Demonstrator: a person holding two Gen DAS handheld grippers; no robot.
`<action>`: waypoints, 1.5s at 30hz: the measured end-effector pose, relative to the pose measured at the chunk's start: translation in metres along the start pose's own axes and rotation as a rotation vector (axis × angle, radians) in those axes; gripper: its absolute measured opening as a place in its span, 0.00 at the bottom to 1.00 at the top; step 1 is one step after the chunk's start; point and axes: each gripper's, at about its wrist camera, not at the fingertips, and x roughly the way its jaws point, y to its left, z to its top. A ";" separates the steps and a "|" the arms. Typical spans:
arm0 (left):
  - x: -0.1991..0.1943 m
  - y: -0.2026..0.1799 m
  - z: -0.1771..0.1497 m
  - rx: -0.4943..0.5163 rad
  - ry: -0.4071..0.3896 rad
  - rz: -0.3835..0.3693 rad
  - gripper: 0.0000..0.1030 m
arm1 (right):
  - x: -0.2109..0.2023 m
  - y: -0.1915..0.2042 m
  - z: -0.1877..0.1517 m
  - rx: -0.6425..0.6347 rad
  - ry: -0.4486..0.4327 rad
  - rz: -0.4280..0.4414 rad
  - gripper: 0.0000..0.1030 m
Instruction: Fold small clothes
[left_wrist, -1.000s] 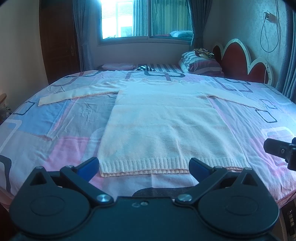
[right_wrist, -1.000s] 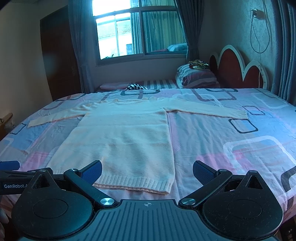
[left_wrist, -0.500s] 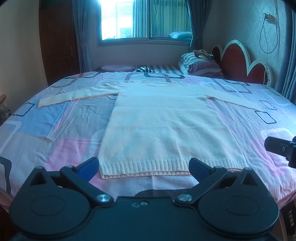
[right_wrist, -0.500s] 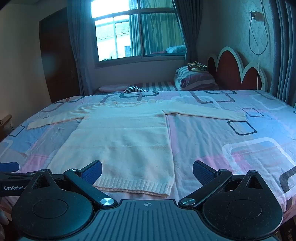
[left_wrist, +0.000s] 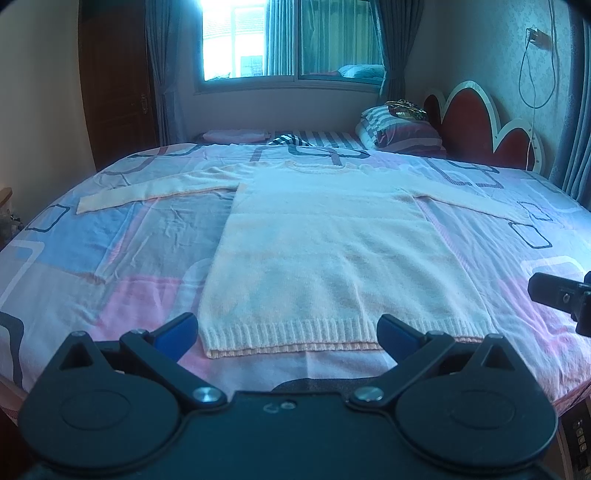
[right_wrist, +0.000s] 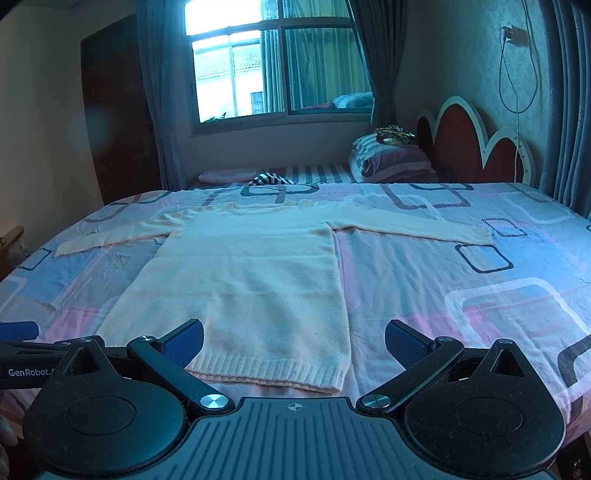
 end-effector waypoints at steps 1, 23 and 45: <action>0.000 0.000 0.000 0.000 -0.001 0.000 0.99 | 0.000 0.000 0.000 0.000 0.000 0.000 1.00; 0.004 0.002 0.000 -0.003 0.014 0.006 0.99 | 0.004 -0.002 0.001 -0.004 0.010 0.007 1.00; 0.060 -0.008 0.043 -0.033 0.000 0.018 1.00 | 0.054 -0.057 0.044 0.041 -0.023 -0.104 1.00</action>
